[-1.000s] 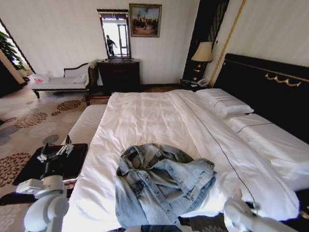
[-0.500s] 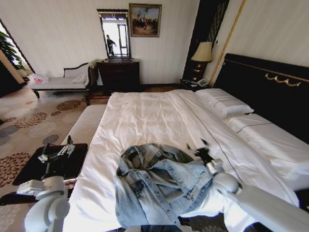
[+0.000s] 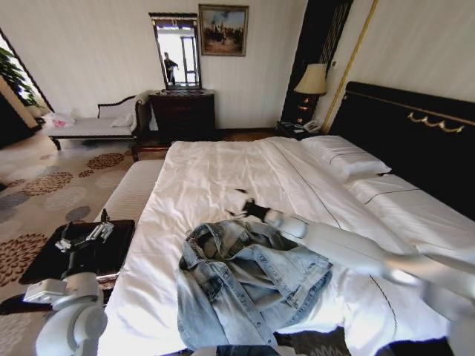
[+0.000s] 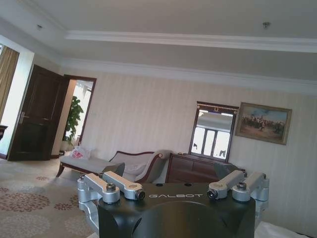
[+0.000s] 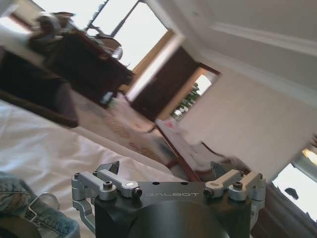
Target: Pick up the clothes from the bed and hang them on the clothes hanger.
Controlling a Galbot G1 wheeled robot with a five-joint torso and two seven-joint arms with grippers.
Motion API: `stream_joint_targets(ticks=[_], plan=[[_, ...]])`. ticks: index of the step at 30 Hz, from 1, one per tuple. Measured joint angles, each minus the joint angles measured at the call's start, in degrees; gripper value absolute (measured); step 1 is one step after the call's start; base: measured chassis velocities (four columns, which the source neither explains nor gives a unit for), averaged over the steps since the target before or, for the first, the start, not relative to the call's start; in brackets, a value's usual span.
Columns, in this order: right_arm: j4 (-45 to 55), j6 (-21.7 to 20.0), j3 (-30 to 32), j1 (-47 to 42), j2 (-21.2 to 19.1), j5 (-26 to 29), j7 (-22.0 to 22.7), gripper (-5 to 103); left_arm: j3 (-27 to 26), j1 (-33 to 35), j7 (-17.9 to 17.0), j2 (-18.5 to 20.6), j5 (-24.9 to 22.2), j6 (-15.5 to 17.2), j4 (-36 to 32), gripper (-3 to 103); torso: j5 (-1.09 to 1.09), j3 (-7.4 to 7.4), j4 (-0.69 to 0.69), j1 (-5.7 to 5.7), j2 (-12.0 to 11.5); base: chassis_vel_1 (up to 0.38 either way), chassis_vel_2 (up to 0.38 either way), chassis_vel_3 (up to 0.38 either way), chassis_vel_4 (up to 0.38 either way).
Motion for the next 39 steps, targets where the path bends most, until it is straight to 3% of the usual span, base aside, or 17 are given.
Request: stream_joint_targets(ticks=[3,4,8,13,18,22,25,26,27,29,39], plan=[[-6.7,2.6,-2.5,3.3,5.5,-9.3,-4.7,100,-0.3,0.1,0.0,-0.2,0.0,0.0,-0.4,100,-0.01,-0.01,-0.04,0.00,0.0,0.000,0.000,0.000,0.000],[-6.7,2.6,-2.5,3.3,5.5,-9.3,-4.7,100,-0.3,0.1,0.0,-0.2,0.0,0.0,-0.4,100,-0.01,-0.01,-0.04,0.00,0.0,0.000,0.000,0.000,0.000],[-14.5,8.4,-3.0,3.8,12.6,-17.6,-10.8,100,-0.9,0.2,0.0,-0.1,-0.4,0.0,-0.6,100,0.01,-0.01,-0.05,-0.01,0.0,0.000,0.000,0.000,0.000],[-17.5,10.3,-4.0,2.3,18.0,-19.5,-12.6,100,-1.1,-0.2,-0.1,0.1,-0.6,-0.1,0.3,100,0.01,-0.01,-0.02,-0.01,0.0,0.000,0.000,0.000,0.000],[-16.3,9.7,-5.4,0.3,18.7,-19.3,-12.1,100,-1.2,-0.6,-0.1,0.4,-0.9,-0.1,1.0,100,0.01,-0.02,-0.05,-0.02,0.0,0.000,0.000,0.000,0.000],[-15.3,7.1,-6.2,-2.1,18.6,-21.0,-7.3,100,-1.2,-0.9,-0.1,0.6,-0.9,-0.1,1.6,100,0.03,-0.02,-0.05,-0.02,0.0,0.000,0.000,0.000,0.000],[-15.9,3.9,-7.0,-4.4,19.5,-25.5,1.5,100,-1.0,-1.2,-0.1,0.6,-1.0,-0.1,2.0,100,0.02,-0.02,-0.05,-0.02,0.0,0.000,0.000,0.000,0.000],[-16.2,2.6,-7.6,-4.9,19.9,-26.3,4.3,100,-1.0,-1.3,-0.1,0.6,-1.0,-0.1,2.2,100,0.02,-0.02,-0.05,-0.02,0.0,0.000,0.000,0.000,0.000],[-16.2,2.6,-7.6,-4.9,19.9,-26.3,4.3,100,-1.0,-1.3,-0.1,0.6,-1.0,-0.1,2.2,100,0.02,-0.02,-0.05,-0.02,0.0,0.000,0.000,0.000,0.000],[-16.9,-0.5,-9.0,-5.7,21.2,-26.5,10.5,100,-0.9,-1.4,-0.1,0.7,-1.0,-0.1,2.5,100,0.02,-0.02,-0.05,-0.02,0.0,0.000,0.000,0.000,0.000],[-20.2,-5.2,-12.9,-8.2,24.7,-32.0,20.6,100,-1.7,-1.4,-0.1,0.7,-1.7,-0.6,3.5,100,0.02,-0.02,-0.04,-0.02,0.0,0.000,0.000,0.000,0.000]])
